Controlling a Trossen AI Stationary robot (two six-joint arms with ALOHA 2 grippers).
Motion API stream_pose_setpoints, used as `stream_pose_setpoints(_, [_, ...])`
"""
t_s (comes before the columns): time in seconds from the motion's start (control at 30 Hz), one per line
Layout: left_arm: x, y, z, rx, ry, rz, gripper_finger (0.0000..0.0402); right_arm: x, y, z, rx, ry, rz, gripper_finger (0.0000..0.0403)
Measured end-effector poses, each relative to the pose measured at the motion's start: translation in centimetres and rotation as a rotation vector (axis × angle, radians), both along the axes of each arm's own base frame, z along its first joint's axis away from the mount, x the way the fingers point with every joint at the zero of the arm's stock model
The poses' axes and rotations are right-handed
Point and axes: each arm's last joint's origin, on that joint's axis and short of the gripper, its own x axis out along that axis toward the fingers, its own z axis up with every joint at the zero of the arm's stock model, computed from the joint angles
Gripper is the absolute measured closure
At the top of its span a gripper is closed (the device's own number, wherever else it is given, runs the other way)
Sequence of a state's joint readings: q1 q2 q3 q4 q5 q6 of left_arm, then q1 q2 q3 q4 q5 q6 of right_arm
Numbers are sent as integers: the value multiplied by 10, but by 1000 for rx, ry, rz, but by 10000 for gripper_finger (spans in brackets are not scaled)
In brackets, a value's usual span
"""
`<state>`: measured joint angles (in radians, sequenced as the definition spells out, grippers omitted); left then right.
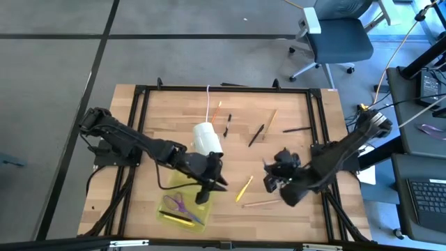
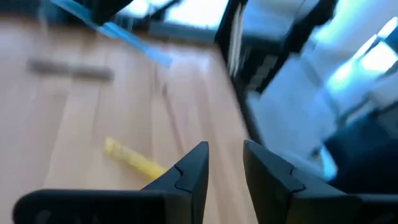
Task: Pick & place school supplies into a supply box
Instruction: Put the blue pen into the supply box
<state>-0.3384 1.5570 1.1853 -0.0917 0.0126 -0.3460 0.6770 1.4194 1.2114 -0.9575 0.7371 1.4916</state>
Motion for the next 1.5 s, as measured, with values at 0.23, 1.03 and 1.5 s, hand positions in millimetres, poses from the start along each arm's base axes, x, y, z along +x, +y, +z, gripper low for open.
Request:
stream_pose_setpoints(0.23, [9, 19, -4, -57, -238, 58, 285, 13, 7, 61, -254, -304, 136, 367])
stream_pose_setpoints(1.03, [14, 33, 7, -71, -418, 83, 294, 69, 0, 70, -354, -438, 308, 362])
stream_pose_setpoints(1.5, [13, 32, 6, -46, -422, 60, 385, 69, 2, 70, -356, -432, 449, 357])
